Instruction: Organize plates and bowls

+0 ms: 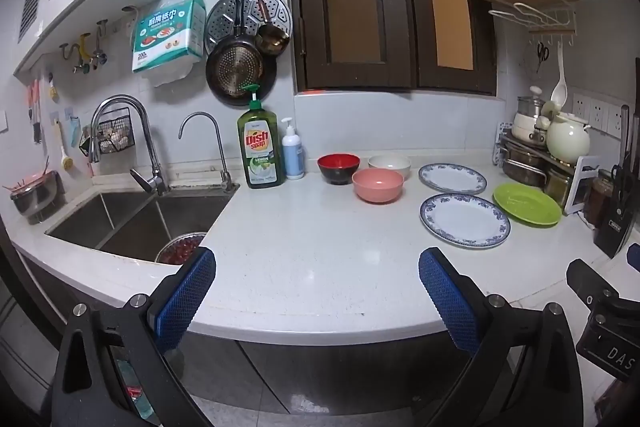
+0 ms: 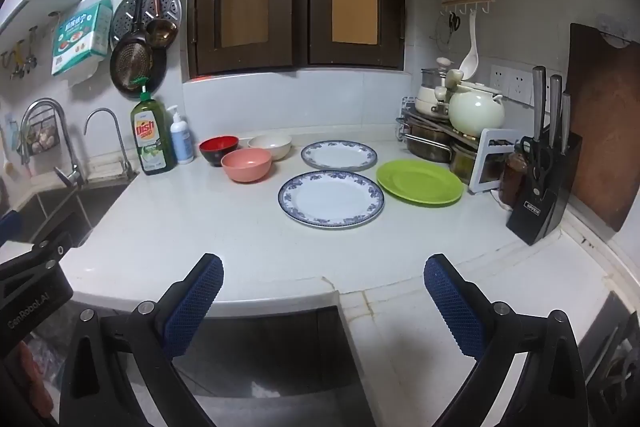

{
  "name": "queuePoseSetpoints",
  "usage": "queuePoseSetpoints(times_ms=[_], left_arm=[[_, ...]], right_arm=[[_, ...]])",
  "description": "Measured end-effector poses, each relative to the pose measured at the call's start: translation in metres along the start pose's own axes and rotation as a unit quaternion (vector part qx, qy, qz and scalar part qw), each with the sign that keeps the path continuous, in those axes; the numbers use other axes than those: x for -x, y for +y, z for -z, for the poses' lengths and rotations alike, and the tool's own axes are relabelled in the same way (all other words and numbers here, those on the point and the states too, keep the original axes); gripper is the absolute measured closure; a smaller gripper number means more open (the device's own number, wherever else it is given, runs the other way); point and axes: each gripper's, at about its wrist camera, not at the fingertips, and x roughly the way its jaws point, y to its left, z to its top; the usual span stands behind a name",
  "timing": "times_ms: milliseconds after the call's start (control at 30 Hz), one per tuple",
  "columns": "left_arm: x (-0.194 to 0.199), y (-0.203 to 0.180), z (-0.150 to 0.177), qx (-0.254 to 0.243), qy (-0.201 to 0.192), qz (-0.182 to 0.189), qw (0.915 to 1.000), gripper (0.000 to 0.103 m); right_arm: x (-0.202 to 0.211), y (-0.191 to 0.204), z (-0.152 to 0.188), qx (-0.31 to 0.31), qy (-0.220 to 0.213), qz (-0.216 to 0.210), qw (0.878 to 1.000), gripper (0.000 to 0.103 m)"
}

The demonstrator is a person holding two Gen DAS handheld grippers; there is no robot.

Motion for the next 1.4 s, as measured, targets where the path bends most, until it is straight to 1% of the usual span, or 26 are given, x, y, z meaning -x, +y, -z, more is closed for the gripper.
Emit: queuePoseSetpoints(times_ms=[67, 100, 167, 233, 267, 333, 367, 400, 533, 900, 1400], left_arm=[[0.001, -0.001, -0.001, -0.003, 0.001, 0.000, 1.0000, 0.000], [0.004, 0.000, -0.008, -0.002, 0.002, 0.003, 1.0000, 0.000], [0.005, -0.001, -0.011, -0.003, 0.005, 0.003, 1.0000, 0.000], [0.009, 0.002, -0.018, 0.001, 0.003, 0.000, 1.0000, 0.000], [0.008, 0.001, -0.014, 0.001, 0.002, 0.000, 1.0000, 0.000], [0.009, 0.000, -0.017, 0.000, 0.004, 0.002, 1.0000, 0.000], [0.010, 0.005, -0.010, 0.003, -0.002, 0.003, 1.0000, 0.000], [0.011, 0.006, -0.011, 0.004, -0.002, 0.004, 1.0000, 0.000], [0.015, 0.005, -0.013, 0.003, -0.004, 0.004, 1.0000, 0.000], [0.015, 0.006, -0.021, 0.001, -0.007, 0.008, 0.9999, 0.000], [0.012, 0.007, -0.021, 0.001, -0.004, 0.013, 0.9999, 0.000]], right_arm=[[0.001, -0.005, -0.004, -0.001, 0.002, -0.001, 1.000, 0.001], [0.001, -0.009, -0.008, -0.001, 0.004, -0.003, 1.000, 0.001], [0.001, -0.003, -0.006, 0.003, -0.004, 0.007, 1.000, 0.001], [0.005, 0.000, -0.005, 0.008, -0.007, 0.009, 1.000, 0.001], [0.005, 0.003, -0.007, 0.010, -0.005, 0.011, 1.000, 0.001], [0.007, 0.004, -0.005, 0.010, -0.007, 0.010, 1.000, 0.001], [0.009, 0.004, -0.007, 0.009, -0.006, 0.007, 1.000, 0.001], [0.011, 0.000, -0.014, 0.007, -0.001, 0.003, 1.000, 0.001], [0.013, -0.002, -0.017, 0.007, -0.001, 0.001, 1.000, 0.001], [0.017, -0.004, -0.022, 0.006, -0.008, 0.004, 1.000, 0.001], [0.020, 0.000, -0.026, 0.006, -0.012, 0.006, 1.000, 0.001]])
